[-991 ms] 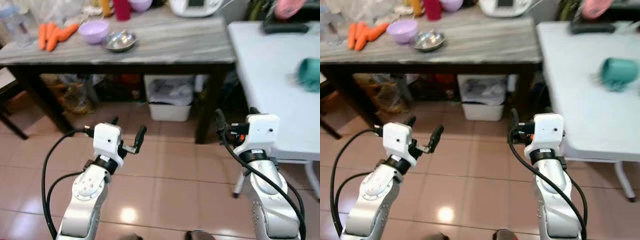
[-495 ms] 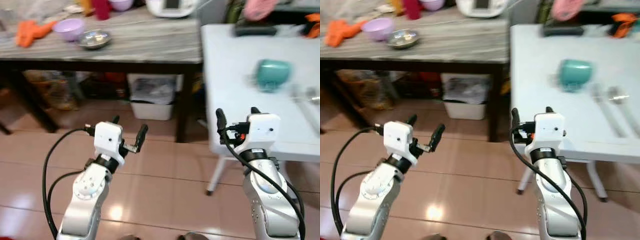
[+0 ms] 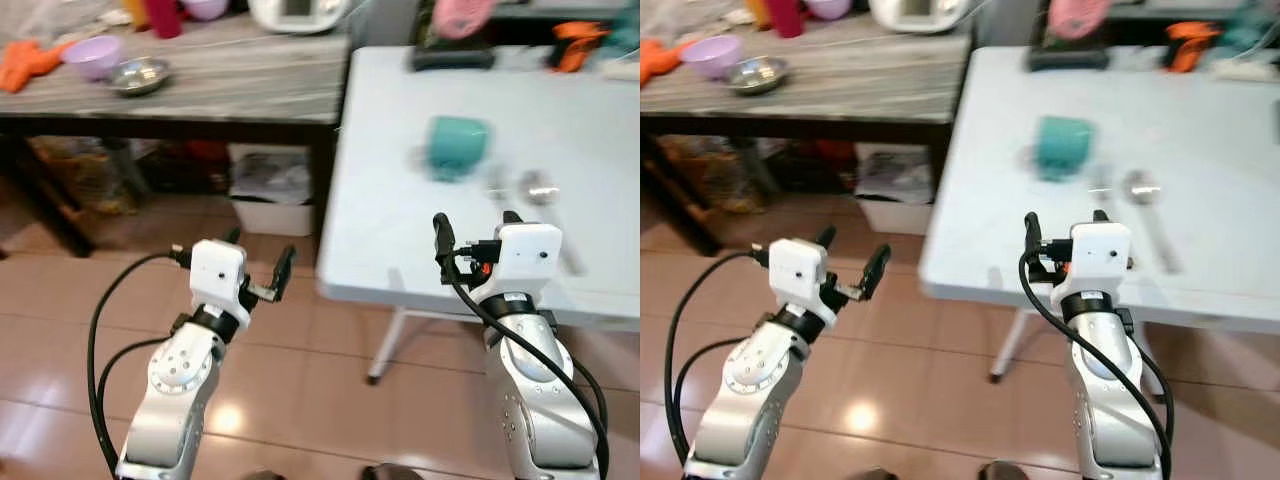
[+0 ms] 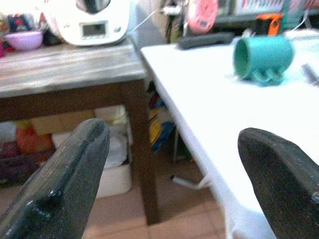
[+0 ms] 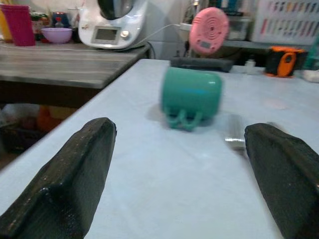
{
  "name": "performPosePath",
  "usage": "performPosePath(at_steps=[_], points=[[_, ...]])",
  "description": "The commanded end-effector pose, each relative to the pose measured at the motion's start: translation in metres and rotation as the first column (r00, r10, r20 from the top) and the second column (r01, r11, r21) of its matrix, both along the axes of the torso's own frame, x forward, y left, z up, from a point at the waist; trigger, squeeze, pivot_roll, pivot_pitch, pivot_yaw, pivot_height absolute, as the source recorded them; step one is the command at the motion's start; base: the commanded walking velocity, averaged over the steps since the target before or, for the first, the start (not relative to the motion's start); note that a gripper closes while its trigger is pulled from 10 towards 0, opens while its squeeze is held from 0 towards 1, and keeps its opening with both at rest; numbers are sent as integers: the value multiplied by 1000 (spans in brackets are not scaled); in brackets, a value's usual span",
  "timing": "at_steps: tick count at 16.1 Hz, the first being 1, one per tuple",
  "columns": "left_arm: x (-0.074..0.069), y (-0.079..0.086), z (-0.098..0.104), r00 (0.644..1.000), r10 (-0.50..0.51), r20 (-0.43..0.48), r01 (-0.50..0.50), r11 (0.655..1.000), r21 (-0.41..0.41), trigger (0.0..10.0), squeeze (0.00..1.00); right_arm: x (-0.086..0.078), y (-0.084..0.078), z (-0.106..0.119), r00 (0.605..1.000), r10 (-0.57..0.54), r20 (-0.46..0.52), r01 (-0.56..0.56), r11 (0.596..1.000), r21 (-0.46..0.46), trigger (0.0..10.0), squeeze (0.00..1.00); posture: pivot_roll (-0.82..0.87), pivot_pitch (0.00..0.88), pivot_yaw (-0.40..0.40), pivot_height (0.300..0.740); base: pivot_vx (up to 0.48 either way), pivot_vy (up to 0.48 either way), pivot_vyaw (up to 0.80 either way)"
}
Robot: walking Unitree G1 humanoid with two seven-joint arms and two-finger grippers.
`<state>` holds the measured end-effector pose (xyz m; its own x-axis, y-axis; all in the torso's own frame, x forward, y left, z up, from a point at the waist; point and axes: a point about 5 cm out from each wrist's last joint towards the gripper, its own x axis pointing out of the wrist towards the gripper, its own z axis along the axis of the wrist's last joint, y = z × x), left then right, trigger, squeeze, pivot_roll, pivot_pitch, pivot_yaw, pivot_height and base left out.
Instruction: Setting the table
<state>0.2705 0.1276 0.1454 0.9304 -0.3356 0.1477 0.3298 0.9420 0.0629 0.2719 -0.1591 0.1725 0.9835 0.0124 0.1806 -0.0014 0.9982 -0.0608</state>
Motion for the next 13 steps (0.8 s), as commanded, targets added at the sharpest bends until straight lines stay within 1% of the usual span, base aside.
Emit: performPosePath(at_steps=[1, 3, 5, 9, 11, 13], points=[[-2, 6, -4, 1000, 13, -18, -13, 1000, 9, 10000, 0, 0, 5, 2, 1000, 13, 8, -13, 1000, 13, 10000, 0, -137, 155, 60, 740, 0, -480, 0], [-3, 7, -5, 1000, 20, -21, -20, 1000, 8, 10000, 0, 1, 5, 2, 1000, 10, 8, -10, 1000, 14, 10000, 0, -136, 155, 58, 740, 0, -480, 0], [-5, 8, -7, 999, 25, -26, -26, 1000, -8, 10000, 0, 1, 5, 0, 1000, 6, -2, -6, 1000, 31, 10000, 0, -136, 159, 60, 740, 0, 0, 0], [-7, 10, -9, 999, 11, -37, -12, 1000, -11, 10000, 0, 2, 4, 0, 1000, -21, -9, 21, 999, 50, 10000, 0, -138, 172, 71, 740, 0, 0, 0], [-9, 9, -11, 999, -13, -48, 12, 1000, -17, 10000, 0, 6, -3, -1, 998, -60, -17, 61, 997, 53, 10000, 0, -137, 178, 71, 740, 0, 0, 0], [-11, 8, -13, 998, -34, -59, 32, 999, -33, 10000, 0, 13, -10, 0, 995, -92, -30, 93, 994, 58, 10000, 0, -142, 191, 71, 740, 0, 0, 0]])
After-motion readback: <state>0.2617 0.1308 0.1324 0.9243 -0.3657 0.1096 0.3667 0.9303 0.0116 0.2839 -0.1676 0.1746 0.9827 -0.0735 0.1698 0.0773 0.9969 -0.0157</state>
